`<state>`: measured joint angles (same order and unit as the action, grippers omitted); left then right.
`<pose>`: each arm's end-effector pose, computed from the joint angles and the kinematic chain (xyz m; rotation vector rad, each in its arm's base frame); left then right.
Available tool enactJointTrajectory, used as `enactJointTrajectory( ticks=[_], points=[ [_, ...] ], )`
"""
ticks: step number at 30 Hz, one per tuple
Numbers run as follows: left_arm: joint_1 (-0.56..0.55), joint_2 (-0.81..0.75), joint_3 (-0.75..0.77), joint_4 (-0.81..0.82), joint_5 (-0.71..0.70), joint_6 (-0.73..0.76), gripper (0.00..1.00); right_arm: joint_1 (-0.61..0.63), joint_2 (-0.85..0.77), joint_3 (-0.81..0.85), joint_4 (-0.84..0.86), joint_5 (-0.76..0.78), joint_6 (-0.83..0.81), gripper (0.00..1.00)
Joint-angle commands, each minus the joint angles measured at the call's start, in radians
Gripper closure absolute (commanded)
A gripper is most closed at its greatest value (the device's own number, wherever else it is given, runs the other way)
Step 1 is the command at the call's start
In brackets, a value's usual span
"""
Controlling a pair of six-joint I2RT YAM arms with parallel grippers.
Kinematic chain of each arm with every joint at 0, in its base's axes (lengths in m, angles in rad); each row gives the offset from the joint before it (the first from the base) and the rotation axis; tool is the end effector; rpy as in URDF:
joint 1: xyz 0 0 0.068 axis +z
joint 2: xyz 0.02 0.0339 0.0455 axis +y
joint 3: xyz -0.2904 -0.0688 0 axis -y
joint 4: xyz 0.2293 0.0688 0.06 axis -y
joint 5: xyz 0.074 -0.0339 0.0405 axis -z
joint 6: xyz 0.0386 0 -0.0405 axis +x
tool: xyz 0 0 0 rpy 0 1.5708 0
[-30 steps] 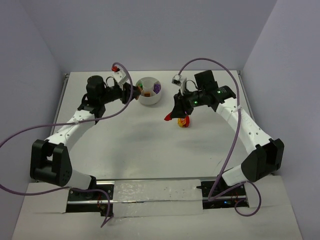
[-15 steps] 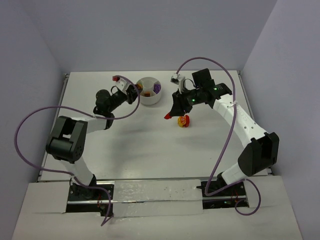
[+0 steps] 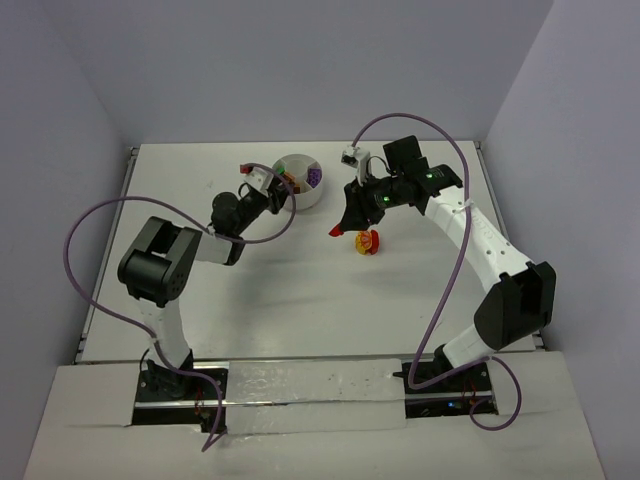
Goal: Sort the legos into containers by color
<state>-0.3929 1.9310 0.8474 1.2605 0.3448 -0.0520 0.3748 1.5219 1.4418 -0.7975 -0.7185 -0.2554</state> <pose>0.3565 -0.1619 0.2301 0.5252 1.3321 -0.6075 0.2745 0.1353 0.3657 -1.0269 2.1263 0.9276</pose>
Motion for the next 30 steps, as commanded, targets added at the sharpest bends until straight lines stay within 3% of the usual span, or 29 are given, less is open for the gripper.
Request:
enactJointTrajectory(
  ticks=[1, 13, 25, 30],
  points=[
    [-0.032, 0.026, 0.021, 0.345, -0.119, 0.027, 1.0, -0.008, -0.007, 0.025, 0.012, -0.004, -0.005, 1.0],
    [-0.064, 0.111, 0.093, 0.408, -0.312, 0.041, 1.0, -0.008, -0.02, 0.018, 0.014, -0.01, -0.005, 1.0],
    [-0.07, 0.139, 0.118, 0.441, -0.302, 0.041, 1.0, -0.01, -0.014, 0.009, 0.014, -0.018, -0.006, 1.0],
    [-0.075, 0.155, 0.135, 0.451, -0.3, 0.035, 0.95, -0.01, -0.008, 0.009, 0.012, -0.021, -0.008, 1.0]
  ],
)
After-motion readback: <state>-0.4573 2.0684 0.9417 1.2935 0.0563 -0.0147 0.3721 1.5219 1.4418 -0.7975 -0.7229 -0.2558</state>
